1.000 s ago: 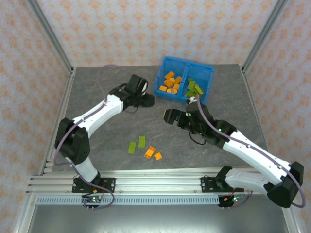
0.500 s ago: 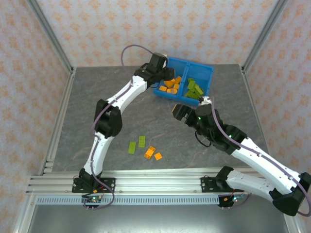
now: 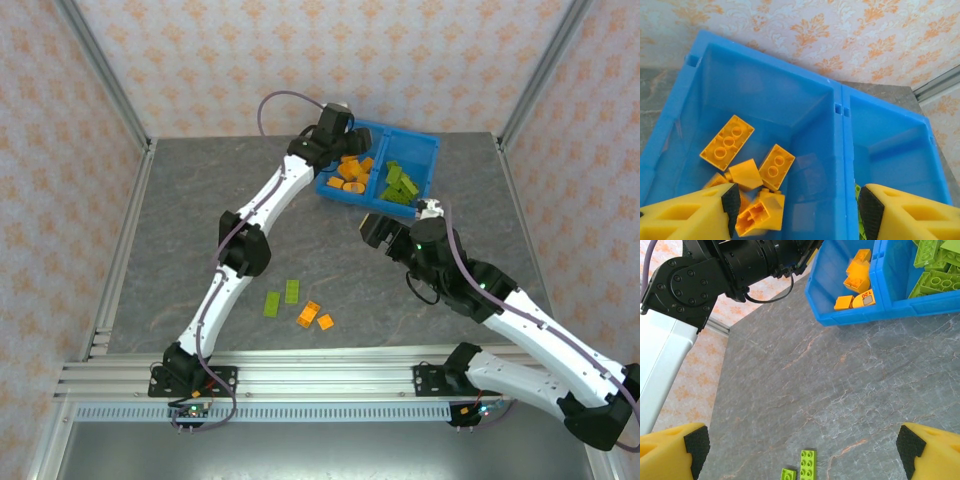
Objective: Sort the legos into containers by color
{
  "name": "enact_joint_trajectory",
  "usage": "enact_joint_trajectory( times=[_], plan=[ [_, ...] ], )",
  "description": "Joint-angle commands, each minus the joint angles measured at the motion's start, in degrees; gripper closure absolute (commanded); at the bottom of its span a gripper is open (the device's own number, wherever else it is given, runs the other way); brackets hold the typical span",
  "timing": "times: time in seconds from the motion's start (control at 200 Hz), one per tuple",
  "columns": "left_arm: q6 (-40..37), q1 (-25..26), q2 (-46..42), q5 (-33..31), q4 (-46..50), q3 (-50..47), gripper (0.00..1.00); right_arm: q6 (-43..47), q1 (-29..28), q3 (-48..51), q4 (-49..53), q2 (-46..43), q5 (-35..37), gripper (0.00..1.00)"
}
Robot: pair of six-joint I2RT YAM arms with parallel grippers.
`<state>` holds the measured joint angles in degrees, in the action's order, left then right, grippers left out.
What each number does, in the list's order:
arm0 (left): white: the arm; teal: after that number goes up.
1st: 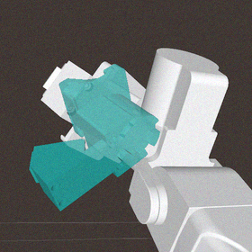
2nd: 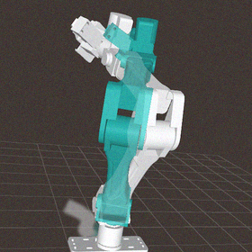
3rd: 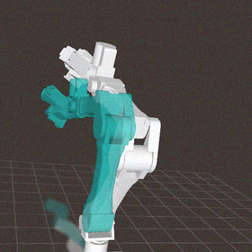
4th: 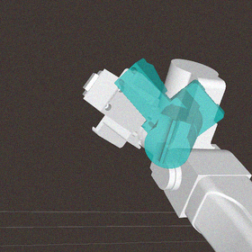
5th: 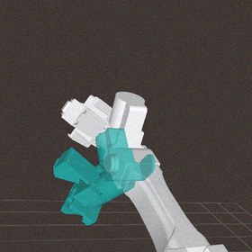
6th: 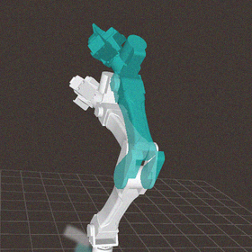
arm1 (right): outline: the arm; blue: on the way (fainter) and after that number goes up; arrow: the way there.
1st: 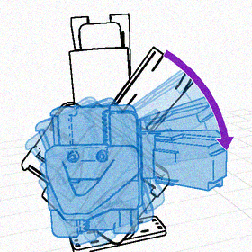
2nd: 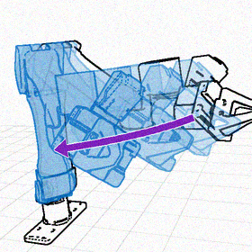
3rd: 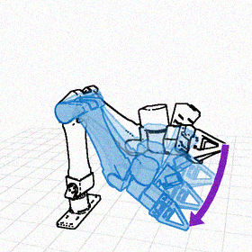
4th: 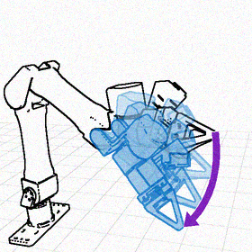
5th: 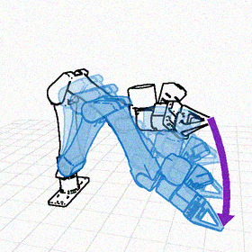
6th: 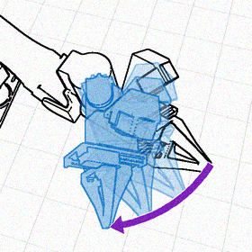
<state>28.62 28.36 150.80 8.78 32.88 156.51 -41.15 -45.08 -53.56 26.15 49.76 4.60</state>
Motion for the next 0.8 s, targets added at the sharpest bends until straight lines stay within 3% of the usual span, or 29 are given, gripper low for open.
enact_joint_trajectory(
  times=[0.0, 0.12, 0.34, 0.44, 0.596, 0.686, 0.796],
  plan=[
    [-0.3, 0.6, -8.4, -1.1, 4.6, 0.0, 0.32, -0.3, -0.1, 0.8, 0.7, -0.1, 1.7, 0.02],
    [-0.7, 0.7, -18.5, 1.5, 3.3, -12.9, 0.31, 0.3, -0.1, 0.8, 1.2, 0.3, 2.2, 0.02],
    [-6.6, 0.9, -49.8, 4.9, -9.0, -56.8, 0.33, 2.7, 0.0, 0.9, 4.0, 0.0, 3.1, 0.02],
    [-11.5, 1.4, -63.1, 5.5, -6.4, -71.2, 0.33, 4.5, 0.1, 1.7, 4.1, 0.3, 1.9, 0.02],
    [-15.1, 5.2, -80.6, 1.3, 6.1, -87.3, 0.34, 4.9, 0.3, 2.5, 4.0, 0.0, 1.8, 0.02],
    [-11.7, 8.6, -87.4, 1.3, 10.8, -95.5, 0.34, 5.2, 0.7, 3.0, 3.4, -0.4, 2.7, 0.01],
    [-4.2, 13.0, -91.3, 3.4, 9.0, -104.4, 0.36, 5.3, 1.4, 3.4, 3.2, -0.5, 3.0, 0.01]
  ],
)
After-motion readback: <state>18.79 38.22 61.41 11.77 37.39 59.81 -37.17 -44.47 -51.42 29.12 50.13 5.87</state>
